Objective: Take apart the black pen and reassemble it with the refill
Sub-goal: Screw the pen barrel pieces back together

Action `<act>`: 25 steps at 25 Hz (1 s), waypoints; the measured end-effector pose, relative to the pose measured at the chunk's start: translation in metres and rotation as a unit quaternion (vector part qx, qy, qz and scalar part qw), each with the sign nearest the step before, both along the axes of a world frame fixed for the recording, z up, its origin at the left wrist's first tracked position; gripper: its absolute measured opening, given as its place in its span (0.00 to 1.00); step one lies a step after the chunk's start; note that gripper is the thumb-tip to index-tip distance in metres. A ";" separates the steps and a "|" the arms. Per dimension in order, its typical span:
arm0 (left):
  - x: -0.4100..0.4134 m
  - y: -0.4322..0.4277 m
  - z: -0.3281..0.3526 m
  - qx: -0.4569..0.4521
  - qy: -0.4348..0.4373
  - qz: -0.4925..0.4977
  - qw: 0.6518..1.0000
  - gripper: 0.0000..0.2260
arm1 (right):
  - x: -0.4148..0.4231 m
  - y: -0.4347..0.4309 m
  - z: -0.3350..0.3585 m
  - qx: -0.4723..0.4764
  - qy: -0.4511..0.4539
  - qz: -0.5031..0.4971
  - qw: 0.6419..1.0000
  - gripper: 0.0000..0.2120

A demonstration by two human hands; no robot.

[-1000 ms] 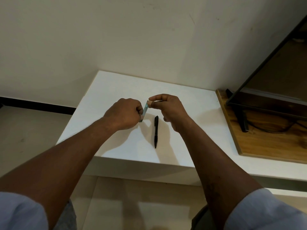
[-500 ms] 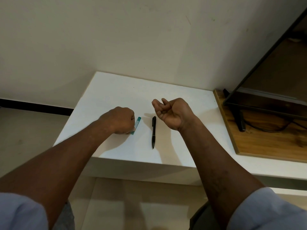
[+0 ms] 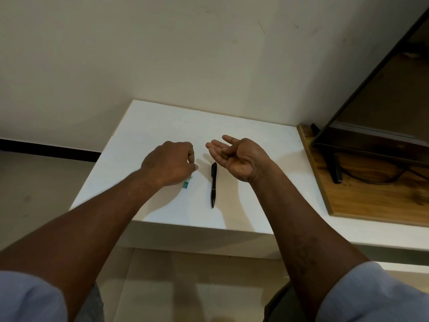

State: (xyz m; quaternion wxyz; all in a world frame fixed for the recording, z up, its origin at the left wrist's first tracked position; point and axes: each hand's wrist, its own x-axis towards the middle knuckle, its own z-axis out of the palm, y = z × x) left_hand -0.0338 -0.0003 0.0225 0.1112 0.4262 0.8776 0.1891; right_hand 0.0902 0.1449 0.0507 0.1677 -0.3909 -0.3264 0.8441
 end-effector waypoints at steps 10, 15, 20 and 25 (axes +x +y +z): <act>0.029 0.011 0.011 0.088 -0.344 -0.040 0.934 0.15 | -0.006 -0.001 -0.002 0.023 -0.018 0.000 1.000 0.30; 0.030 0.012 0.011 0.104 -0.341 -0.021 0.934 0.09 | -0.006 -0.002 -0.001 0.027 -0.009 0.004 1.000 0.28; 0.028 0.012 0.010 0.115 -0.322 0.024 0.939 0.09 | 0.000 0.005 -0.003 0.083 -0.095 0.009 0.992 0.11; 0.026 0.014 0.010 0.151 -0.308 0.063 0.937 0.09 | 0.000 0.001 -0.006 0.104 -0.126 0.095 0.982 0.11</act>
